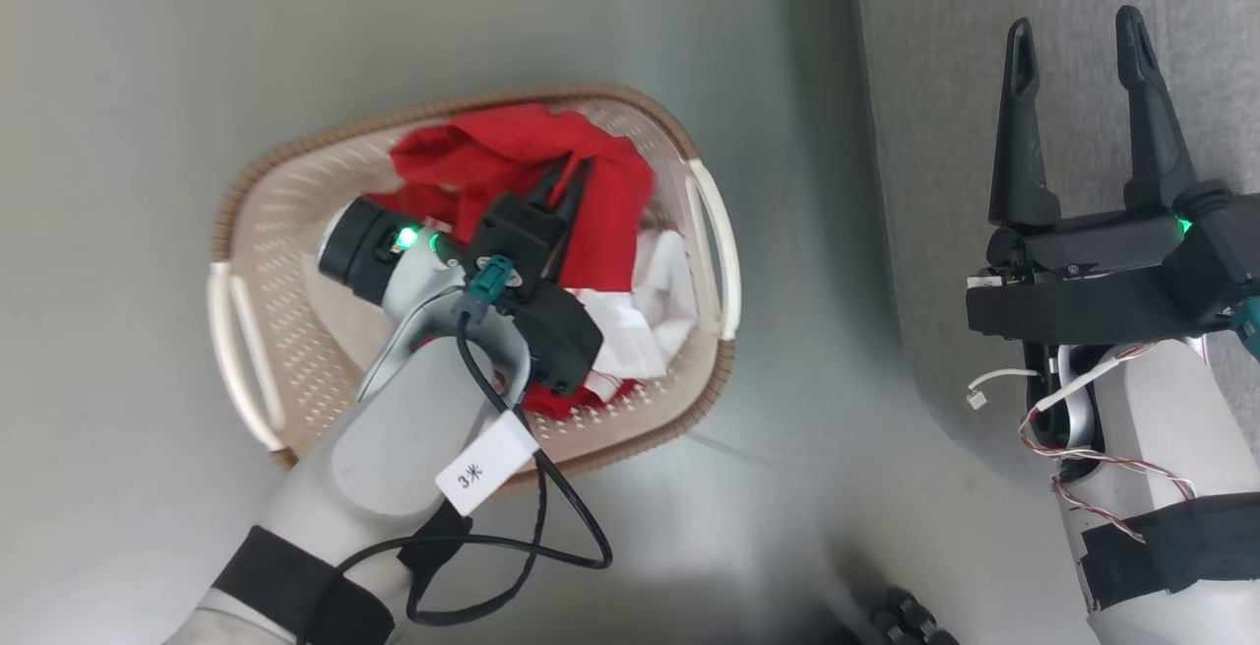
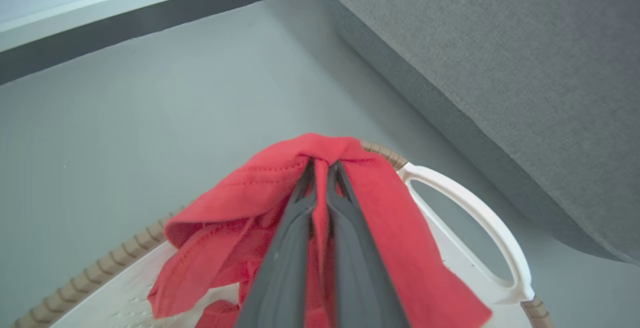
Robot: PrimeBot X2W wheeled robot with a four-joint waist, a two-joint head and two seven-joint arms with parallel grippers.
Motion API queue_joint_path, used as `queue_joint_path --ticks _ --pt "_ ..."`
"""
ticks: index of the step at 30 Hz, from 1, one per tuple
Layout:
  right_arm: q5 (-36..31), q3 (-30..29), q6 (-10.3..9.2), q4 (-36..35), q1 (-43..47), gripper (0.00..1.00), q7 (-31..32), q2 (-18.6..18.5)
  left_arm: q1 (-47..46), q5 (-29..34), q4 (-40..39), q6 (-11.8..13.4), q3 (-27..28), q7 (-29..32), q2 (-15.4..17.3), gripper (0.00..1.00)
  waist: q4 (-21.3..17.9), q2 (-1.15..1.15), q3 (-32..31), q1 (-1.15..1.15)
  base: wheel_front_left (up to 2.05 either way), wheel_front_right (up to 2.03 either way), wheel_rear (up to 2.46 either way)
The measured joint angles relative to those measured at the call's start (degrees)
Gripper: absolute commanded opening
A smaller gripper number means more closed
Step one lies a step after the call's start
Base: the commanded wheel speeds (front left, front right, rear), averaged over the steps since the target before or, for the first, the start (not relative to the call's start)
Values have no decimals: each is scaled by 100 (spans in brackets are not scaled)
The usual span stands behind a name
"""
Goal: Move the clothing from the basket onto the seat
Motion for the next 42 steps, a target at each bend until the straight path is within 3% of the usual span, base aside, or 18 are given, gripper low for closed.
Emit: queue_joint_path --ticks 16,29,42 --pt "15 -27 167 619 110 100 0 -64 2 -358 -790 -202 -208 -1 -5 0 656 0 -1302 0 0 0 0" --pt "16 77 288 1096 636 100 2 -3 149 -400 -877 -307 -20 -1 -9 0 1004 0 -2444 -1 0 0 0" --pt "18 400 575 1552 1212 100 42 60 250 -447 -751 -506 33 -1 0 0 1154 -1 -3585 -2 0 0 0"
